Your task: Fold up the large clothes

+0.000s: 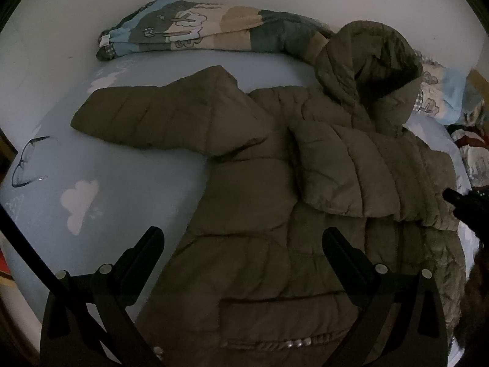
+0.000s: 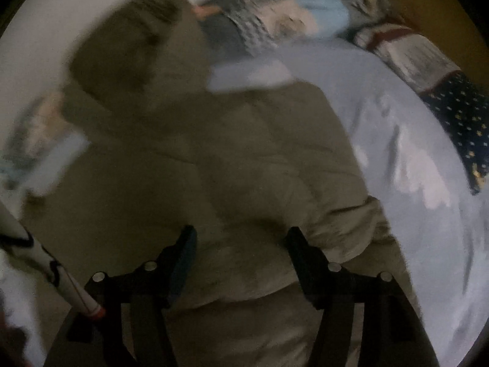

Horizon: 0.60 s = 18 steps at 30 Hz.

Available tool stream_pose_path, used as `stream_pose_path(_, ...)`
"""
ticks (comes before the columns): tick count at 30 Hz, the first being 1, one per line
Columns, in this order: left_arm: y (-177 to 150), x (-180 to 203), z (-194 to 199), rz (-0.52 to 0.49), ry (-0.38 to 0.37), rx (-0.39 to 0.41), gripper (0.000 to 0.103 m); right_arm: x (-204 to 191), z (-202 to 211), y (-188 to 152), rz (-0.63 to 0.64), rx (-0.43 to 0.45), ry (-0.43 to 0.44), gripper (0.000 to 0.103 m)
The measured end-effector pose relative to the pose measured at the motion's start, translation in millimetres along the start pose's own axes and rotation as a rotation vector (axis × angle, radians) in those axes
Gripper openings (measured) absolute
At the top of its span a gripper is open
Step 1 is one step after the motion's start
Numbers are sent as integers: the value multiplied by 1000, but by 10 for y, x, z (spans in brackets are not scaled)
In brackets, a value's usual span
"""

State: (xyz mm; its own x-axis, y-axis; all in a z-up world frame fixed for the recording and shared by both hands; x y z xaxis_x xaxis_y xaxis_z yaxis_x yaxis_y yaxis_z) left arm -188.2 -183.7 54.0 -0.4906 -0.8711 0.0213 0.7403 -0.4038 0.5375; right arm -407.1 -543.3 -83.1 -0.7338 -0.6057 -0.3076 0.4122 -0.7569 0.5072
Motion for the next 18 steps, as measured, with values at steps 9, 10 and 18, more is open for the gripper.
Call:
stream_pose_path(9,6,-198,141,8,6,27,103,-592,647,-881,134,-71,94,66)
stream_pose_path(10,7,-236,157,25,6,29,103,-608,701,-996,143,-77,87,66)
stream_pose_path(18,32,-237,172,49,44,36,103,-727,902,-1353,211,-1,124,66)
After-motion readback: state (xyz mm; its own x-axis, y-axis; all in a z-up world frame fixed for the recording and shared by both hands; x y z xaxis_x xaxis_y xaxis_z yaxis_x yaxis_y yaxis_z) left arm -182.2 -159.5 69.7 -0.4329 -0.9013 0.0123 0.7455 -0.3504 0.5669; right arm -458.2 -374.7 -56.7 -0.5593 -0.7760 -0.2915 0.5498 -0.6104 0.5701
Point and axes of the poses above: each gripper's, at about its wrist camera, not at the fingertips, and z roughly against the way its jaws point, x to its right, y to its top, the point moved 8 cm from there along -z, roughly the way its jaws point, and after that the axes turned 2 degrees about y, right-handed, at the moved point
